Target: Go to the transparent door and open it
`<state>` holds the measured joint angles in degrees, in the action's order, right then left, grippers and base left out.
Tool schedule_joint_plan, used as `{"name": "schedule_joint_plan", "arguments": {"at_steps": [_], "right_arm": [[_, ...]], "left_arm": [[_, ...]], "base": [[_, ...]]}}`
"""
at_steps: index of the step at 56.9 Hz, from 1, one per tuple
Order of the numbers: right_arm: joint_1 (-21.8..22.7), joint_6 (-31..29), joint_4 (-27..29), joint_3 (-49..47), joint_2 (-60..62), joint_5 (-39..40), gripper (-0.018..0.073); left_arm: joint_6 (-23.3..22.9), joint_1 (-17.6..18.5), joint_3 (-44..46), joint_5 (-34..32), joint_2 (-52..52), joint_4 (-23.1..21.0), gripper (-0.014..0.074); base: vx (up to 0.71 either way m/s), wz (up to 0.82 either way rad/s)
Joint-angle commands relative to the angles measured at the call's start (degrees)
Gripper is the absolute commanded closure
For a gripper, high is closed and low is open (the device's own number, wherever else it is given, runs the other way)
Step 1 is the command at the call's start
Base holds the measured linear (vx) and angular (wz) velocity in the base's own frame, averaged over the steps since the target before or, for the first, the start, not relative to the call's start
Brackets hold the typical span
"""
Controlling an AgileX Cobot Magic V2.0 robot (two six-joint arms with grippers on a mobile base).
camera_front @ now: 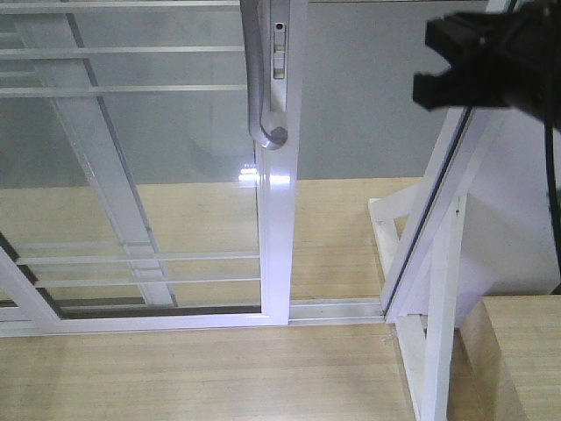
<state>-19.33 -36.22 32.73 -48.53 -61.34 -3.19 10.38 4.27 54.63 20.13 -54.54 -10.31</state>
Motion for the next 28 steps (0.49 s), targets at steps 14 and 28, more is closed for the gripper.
{"name": "schedule_joint_plan", "arguments": {"at_steps": [14, 28], "right_arm": [[0.11, -0.54, 1.82, 17.59, 15.93, 13.92, 0.0564], [0.11, -0.54, 1.82, 18.38, 17.88, 13.33, 0.0564]], "left_arm": [[24.0, 9.41, 2.07, -16.09, -10.83, -31.77, 0.0125], [25.61, 15.0, 2.75, -28.71, -24.06, -33.92, 0.0125]], "base": [[0.0, 0.0], [0.0, 0.0]]}}
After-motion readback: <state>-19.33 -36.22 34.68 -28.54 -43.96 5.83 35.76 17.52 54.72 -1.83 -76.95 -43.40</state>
